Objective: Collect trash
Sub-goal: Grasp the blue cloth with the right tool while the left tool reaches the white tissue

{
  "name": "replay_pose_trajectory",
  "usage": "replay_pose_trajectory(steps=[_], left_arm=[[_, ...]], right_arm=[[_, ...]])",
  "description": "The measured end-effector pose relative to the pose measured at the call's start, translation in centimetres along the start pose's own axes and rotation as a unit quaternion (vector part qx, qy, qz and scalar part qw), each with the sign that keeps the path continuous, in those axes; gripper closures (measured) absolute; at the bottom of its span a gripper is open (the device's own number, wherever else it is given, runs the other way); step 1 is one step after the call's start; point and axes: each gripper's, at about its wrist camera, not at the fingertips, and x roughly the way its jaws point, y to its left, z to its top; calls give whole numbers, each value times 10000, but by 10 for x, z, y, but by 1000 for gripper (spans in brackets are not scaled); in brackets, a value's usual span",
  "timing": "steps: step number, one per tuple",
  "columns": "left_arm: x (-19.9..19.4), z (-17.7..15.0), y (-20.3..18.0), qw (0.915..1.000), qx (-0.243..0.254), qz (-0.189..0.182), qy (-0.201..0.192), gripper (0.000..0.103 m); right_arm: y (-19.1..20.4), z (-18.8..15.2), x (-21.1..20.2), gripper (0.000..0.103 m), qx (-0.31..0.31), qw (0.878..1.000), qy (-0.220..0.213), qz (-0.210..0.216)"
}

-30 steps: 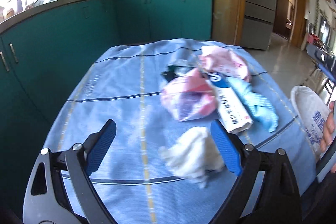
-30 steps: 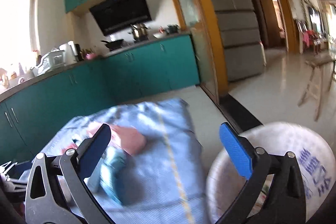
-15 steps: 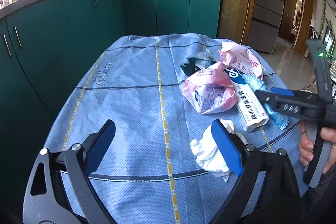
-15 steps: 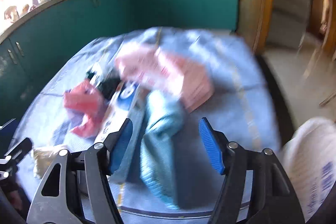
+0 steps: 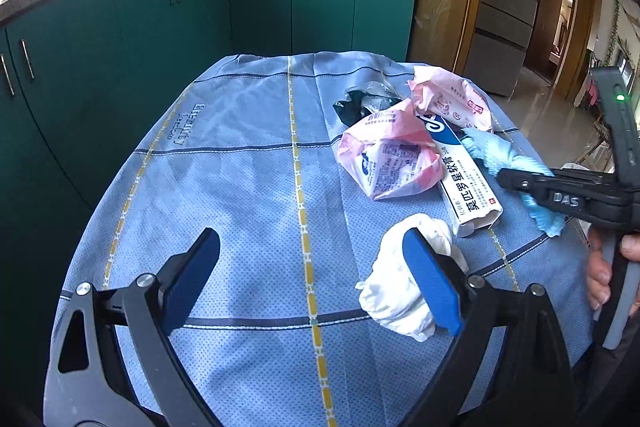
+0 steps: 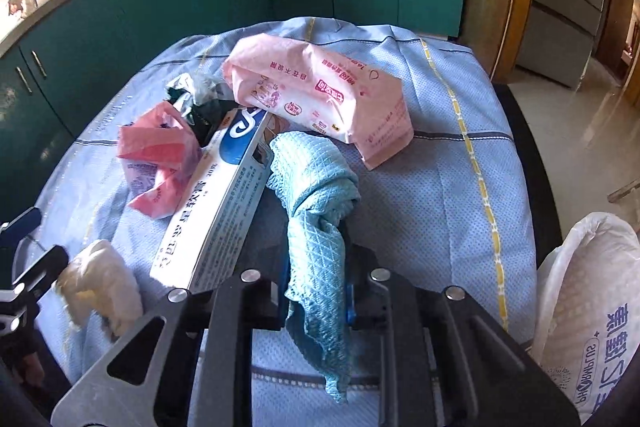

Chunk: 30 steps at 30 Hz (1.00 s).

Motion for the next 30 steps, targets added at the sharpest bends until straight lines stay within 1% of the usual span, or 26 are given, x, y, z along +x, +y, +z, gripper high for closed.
replay_pose_trajectory(steps=[2,5,7,8,10,11,15,18,24,27,30], left_arm=[[2,0,2,10000,-59,-36,53,11],[3,-1,0,9999,-95,-87,96,11],[3,-1,-3,9999,-50,-112,106,11],[3,-1,-6,9999,-30,-129,108,11],[2,-1,-9,9998,-15,-180,111,11],[1,-1,-11,9997,-3,-227,115,11],[0,-1,-24,9986,124,-504,139,11],[1,-2,-36,9976,247,-628,160,11],[4,-6,-63,9935,412,-1024,293,11],[6,-11,-77,9916,579,-1094,377,11],[9,-16,-83,9904,623,-1141,463,11]], right_arm=[[-7,-3,-7,82,-100,9998,39,162],[-16,-9,-4,82,-269,9992,269,142],[-17,-14,-4,82,-361,9987,320,150],[-17,-15,-5,80,-370,9987,315,180],[-17,-13,-4,74,-354,9988,281,209],[-17,-12,-5,68,-332,9990,229,200],[-19,-5,-10,63,-151,9996,-70,227],[-16,-1,-8,63,-116,9997,-165,153],[-9,1,5,63,-179,9997,-106,-88],[-7,1,7,63,-241,9995,-125,-176],[-8,0,10,63,-251,9994,-74,-232]])
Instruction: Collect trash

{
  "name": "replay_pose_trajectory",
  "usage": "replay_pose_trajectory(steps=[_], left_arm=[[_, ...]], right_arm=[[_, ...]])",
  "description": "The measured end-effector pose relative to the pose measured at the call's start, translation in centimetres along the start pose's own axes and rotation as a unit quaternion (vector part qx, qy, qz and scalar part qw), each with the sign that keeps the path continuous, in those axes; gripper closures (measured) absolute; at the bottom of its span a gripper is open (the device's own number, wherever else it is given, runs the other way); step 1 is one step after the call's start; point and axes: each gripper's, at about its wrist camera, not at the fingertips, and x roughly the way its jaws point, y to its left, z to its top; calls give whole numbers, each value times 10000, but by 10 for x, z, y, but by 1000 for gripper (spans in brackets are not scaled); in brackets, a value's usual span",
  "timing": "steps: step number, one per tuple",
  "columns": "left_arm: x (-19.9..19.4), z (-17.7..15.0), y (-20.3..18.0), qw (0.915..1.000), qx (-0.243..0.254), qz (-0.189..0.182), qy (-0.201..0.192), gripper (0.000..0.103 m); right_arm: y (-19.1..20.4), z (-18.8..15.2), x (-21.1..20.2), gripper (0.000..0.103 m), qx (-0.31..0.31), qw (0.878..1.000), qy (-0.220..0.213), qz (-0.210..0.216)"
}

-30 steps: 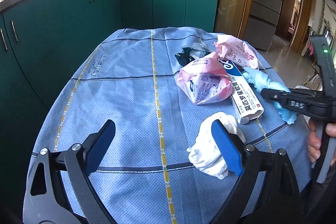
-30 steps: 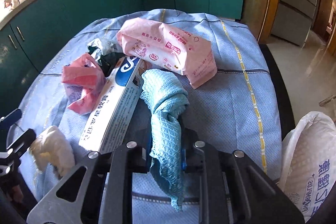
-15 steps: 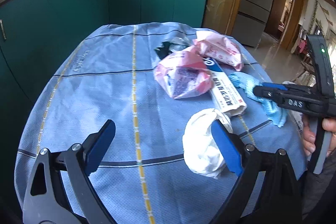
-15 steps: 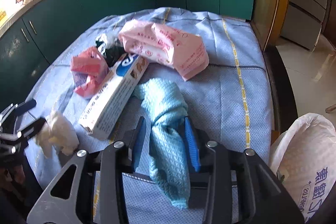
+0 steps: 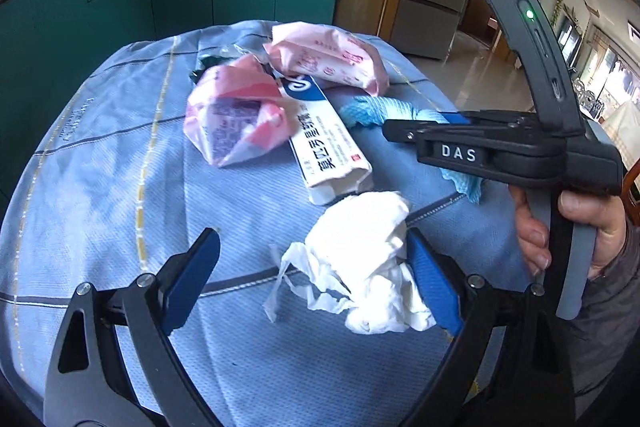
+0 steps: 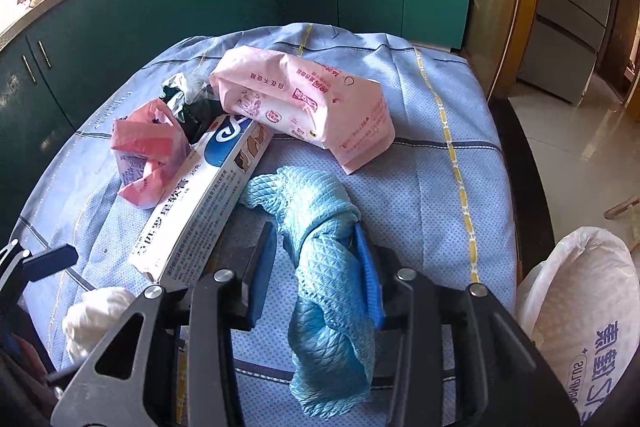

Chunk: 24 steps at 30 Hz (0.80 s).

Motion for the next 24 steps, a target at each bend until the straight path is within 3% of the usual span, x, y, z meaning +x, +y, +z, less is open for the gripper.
replay_pose_trajectory(steps=[4,15,18,24], left_arm=[[-1,-2,-2,10000,-13,59,10,11],[-3,-3,5,9999,-128,82,57,24],[-2,-3,5,9998,-151,69,78,24],[-2,-4,2,9999,-80,122,73,24]], right_arm=[[0,-3,2,63,-61,9999,22,-118],[4,-5,6,64,-35,9998,-36,-179],[5,-6,5,73,-50,9998,-34,-169],[8,-7,-1,76,-172,9998,14,-91]])
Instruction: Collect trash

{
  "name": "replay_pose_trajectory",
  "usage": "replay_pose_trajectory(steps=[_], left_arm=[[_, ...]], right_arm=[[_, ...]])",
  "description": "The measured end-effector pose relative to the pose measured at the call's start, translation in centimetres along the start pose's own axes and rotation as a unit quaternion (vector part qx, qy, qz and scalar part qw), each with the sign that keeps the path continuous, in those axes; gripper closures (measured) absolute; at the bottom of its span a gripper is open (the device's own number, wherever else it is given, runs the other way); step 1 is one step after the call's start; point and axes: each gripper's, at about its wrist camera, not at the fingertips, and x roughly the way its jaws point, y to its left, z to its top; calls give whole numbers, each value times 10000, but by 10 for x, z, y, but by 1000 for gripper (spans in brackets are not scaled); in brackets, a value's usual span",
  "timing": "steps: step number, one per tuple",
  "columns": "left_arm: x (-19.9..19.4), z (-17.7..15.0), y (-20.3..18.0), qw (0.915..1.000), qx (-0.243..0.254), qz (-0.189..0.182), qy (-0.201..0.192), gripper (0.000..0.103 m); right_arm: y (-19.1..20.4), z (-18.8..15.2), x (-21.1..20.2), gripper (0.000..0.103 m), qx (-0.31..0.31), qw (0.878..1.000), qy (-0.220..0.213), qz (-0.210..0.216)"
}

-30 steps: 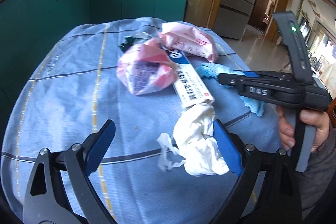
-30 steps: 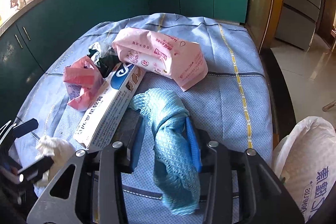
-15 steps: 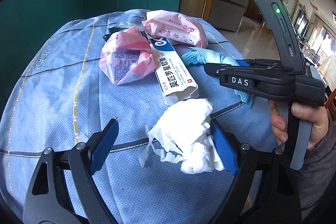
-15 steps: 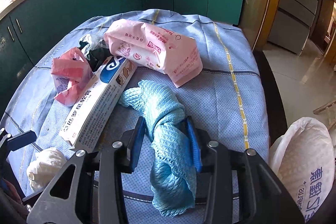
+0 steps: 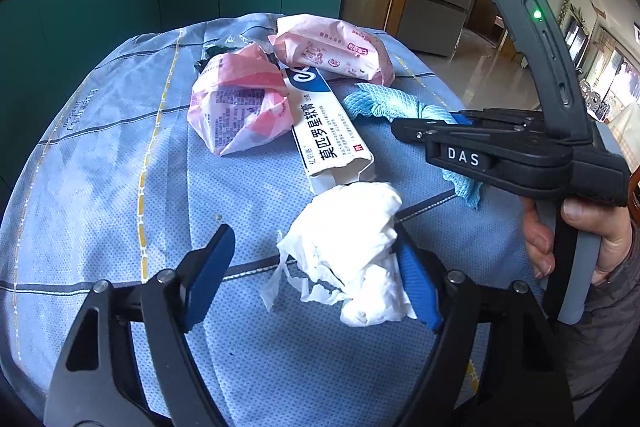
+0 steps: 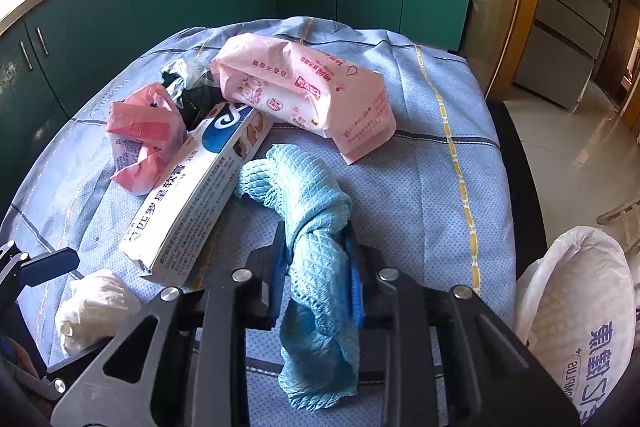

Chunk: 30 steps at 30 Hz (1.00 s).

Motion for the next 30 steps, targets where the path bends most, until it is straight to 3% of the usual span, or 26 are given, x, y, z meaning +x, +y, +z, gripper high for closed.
replay_pose_trajectory(steps=[7,13,18,20,30], left_arm=[[1,0,1,10000,-17,58,-25,23],[2,0,-3,10000,17,55,-17,24],[-1,0,-9,9997,185,-164,-42,55],[-2,0,-10,9995,256,-181,-63,61],[-12,-1,3,9997,209,-1,-111,69]], right_arm=[[-4,-3,-4,76,-26,9998,215,21],[-8,-1,-4,67,125,9999,88,-76],[-8,1,-4,67,172,9998,19,-83],[-6,1,-2,67,146,9998,42,-96],[-4,1,-4,67,145,9998,-67,-96]])
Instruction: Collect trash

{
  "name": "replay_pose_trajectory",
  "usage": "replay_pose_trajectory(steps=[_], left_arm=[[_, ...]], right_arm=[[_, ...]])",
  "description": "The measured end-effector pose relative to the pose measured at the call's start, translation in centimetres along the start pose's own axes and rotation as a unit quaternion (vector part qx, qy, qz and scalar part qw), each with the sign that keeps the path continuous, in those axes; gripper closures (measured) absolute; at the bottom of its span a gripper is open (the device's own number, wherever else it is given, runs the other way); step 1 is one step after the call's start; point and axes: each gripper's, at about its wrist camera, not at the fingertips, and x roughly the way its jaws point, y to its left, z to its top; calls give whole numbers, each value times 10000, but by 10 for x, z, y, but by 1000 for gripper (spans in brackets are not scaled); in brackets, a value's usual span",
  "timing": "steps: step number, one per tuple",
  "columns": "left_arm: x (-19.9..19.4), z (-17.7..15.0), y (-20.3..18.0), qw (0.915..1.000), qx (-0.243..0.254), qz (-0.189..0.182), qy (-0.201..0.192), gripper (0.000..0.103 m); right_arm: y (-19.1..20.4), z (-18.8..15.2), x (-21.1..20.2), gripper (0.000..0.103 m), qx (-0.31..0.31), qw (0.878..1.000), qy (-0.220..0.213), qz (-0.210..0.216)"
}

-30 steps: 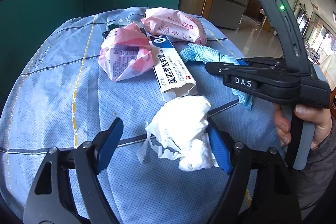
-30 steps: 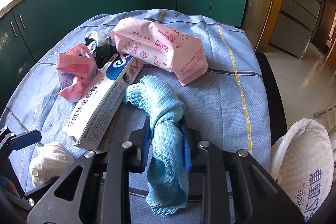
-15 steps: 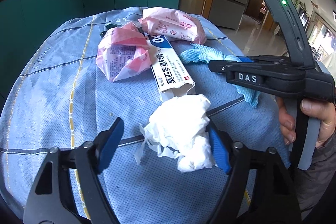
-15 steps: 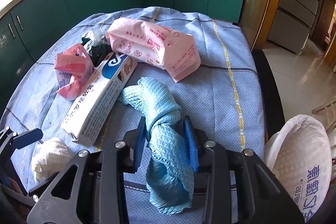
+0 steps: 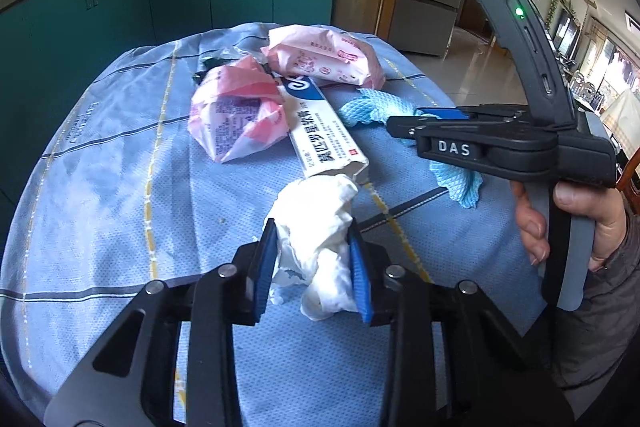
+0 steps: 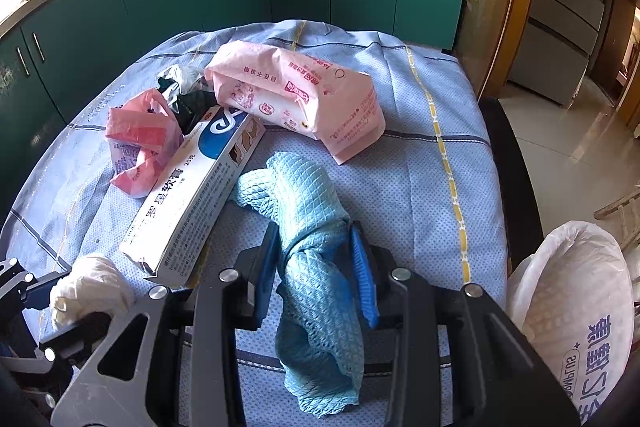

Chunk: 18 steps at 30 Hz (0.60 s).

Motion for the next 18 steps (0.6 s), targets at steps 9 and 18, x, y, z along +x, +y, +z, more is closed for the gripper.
replay_pose_trajectory(steps=[9,18], left_arm=[[-4,3,32,9986,-343,407,13,67],[-8,2,44,9974,-558,446,-23,46]], right_arm=[[4,-2,0,67,-128,9999,34,-74],[5,-2,3,51,-142,9996,-28,-246]])
